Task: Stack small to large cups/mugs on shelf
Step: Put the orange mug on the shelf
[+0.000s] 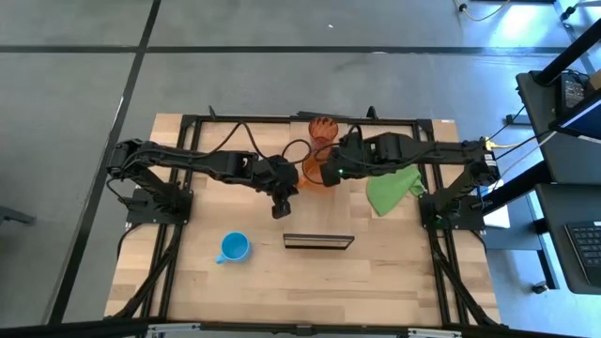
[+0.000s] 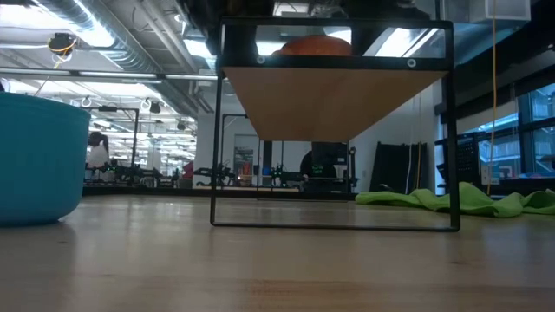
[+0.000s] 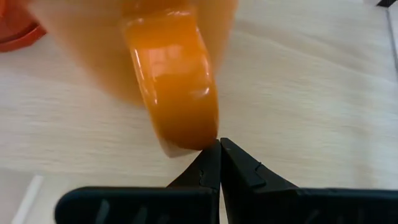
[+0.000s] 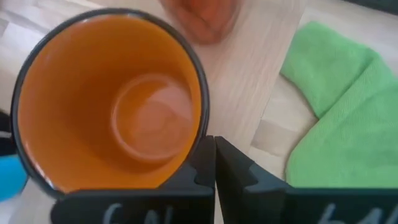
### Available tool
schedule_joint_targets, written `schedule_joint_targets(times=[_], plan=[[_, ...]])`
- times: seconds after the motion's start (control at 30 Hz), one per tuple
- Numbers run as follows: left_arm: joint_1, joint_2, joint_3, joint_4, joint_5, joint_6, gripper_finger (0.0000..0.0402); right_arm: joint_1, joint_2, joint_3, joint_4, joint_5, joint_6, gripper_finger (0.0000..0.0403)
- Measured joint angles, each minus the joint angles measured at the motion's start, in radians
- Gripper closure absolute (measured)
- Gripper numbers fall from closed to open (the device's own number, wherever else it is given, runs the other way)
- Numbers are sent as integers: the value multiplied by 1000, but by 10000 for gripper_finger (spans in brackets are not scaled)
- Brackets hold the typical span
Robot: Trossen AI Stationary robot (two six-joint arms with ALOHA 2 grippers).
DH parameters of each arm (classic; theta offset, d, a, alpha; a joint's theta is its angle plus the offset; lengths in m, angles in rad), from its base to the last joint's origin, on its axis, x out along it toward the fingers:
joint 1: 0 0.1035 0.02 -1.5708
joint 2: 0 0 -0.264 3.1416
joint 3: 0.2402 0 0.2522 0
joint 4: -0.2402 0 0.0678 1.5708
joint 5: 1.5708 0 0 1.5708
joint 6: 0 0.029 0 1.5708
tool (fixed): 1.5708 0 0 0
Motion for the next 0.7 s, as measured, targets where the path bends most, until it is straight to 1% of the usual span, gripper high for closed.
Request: schedule_joint_targets(times=[0.2, 0.3, 0.53, 0.63, 0.7], plan=[[2, 0, 0, 7, -7, 26, 402, 30, 0, 0, -7, -3, 47, 400], [11, 0, 0, 16, -27, 30, 402, 33, 2, 0, 1, -7, 48, 399], [28, 0, 0, 10, -20, 54, 401, 38, 2, 0, -8, 2, 49, 398], [28, 0, 0, 9, -14, 53, 402, 38, 2, 0, -24, 31, 50, 397], [28, 0, 0, 11, 18, 53, 401, 38, 2, 1, -44, 65, 68, 395]])
